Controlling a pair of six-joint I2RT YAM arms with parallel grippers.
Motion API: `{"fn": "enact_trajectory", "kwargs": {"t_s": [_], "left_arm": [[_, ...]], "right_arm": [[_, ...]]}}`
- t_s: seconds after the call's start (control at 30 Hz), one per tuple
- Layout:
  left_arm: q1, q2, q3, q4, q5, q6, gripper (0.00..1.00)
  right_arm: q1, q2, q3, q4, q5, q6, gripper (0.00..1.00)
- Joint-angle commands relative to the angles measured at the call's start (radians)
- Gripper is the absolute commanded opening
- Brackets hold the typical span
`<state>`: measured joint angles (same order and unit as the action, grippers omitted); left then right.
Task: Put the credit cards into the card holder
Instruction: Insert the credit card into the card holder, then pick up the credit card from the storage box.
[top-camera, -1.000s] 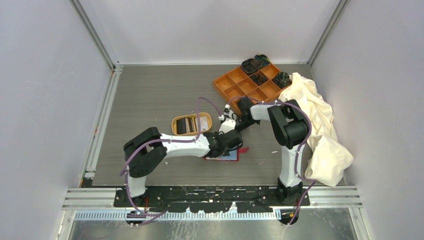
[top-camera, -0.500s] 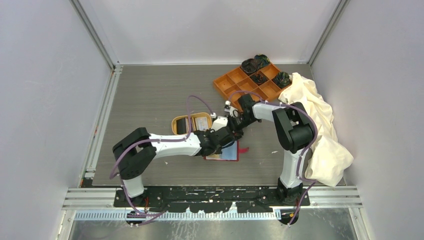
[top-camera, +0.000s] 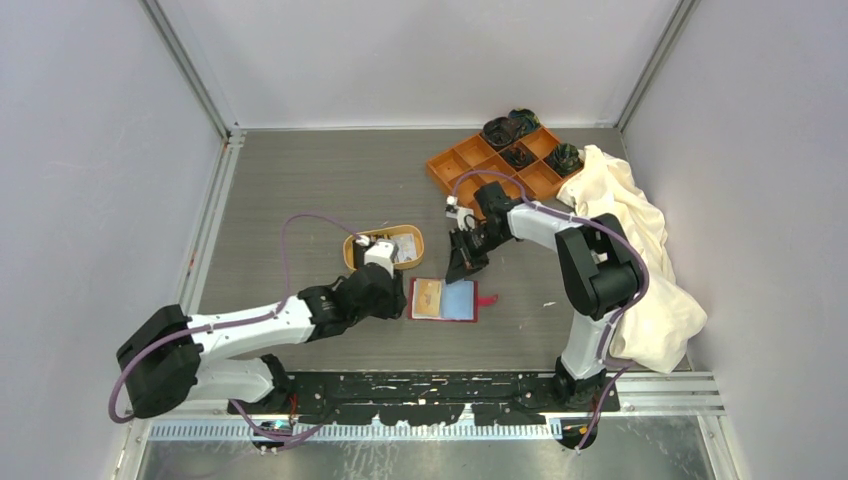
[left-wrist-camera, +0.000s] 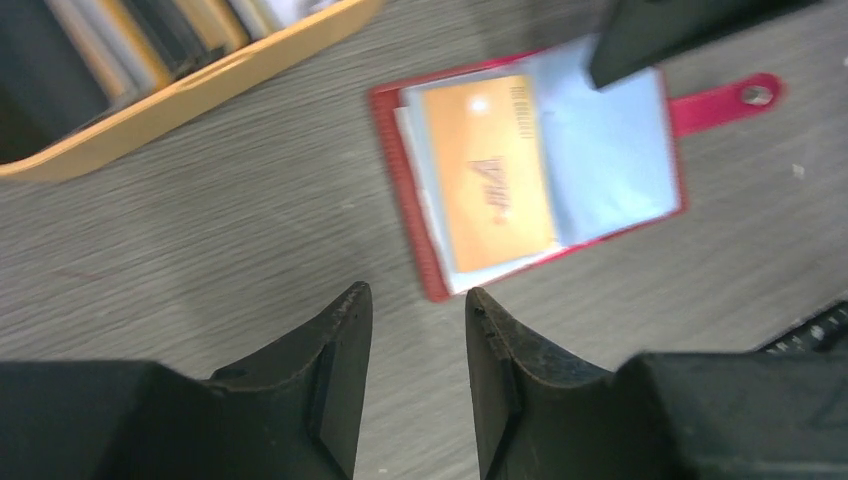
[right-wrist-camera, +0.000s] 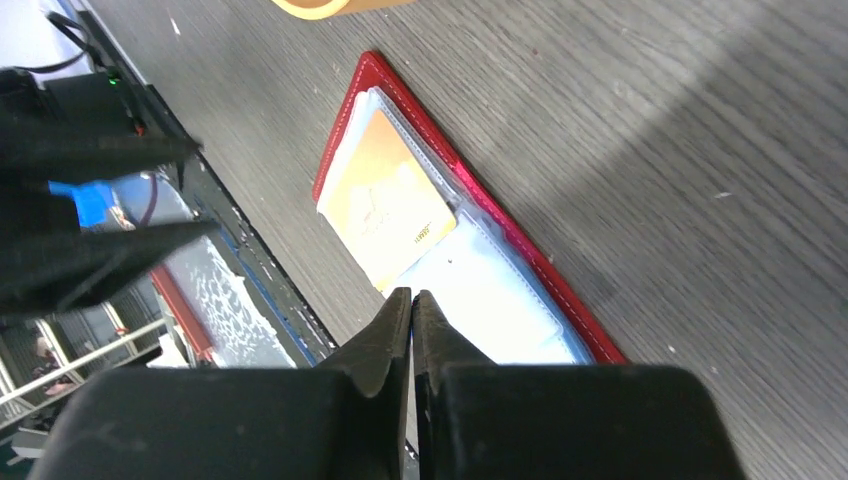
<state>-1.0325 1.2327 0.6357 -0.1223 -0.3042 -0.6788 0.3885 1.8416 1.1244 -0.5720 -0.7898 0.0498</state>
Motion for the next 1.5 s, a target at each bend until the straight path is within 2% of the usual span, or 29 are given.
{"fn": "enact_trajectory", "kwargs": {"t_s": [0.0, 0.2, 0.4, 0.87, 1.07, 1.2, 1.47], "left_arm": [[0.093, -0.034, -0.081, 0.116, 0.102, -0.03, 0.39], [0.126, 0.072, -0.06, 0.13, 0.123, -0.018, 0.3], [0.132, 0.203, -0.013, 0.137, 0.17, -0.015, 0.26], [0.132, 0.312, -0.004, 0.24, 0.34, -0.052, 0.21], [0.132, 0.264, -0.031, 0.241, 0.33, -0.061, 0.22], [0.132, 0.18, -0.06, 0.225, 0.312, -0.06, 0.23], [0.134, -0.114, -0.128, 0.183, 0.253, 0.036, 0.3]], "right_arm": [[0.05, 0.013, 0.032, -0.011, 0.073, -0.005, 0.07], [0.077, 0.047, 0.034, -0.012, 0.149, 0.001, 0.05], [0.104, 0.071, 0.048, -0.013, 0.167, 0.02, 0.05], [0.125, 0.1, 0.074, 0.036, 0.076, 0.087, 0.06], [0.125, 0.091, 0.081, 0.027, 0.052, 0.074, 0.07], [0.119, 0.048, 0.1, -0.023, 0.071, 0.009, 0.08], [0.111, -0.225, 0.093, -0.071, 0.107, -0.182, 0.12]]}}
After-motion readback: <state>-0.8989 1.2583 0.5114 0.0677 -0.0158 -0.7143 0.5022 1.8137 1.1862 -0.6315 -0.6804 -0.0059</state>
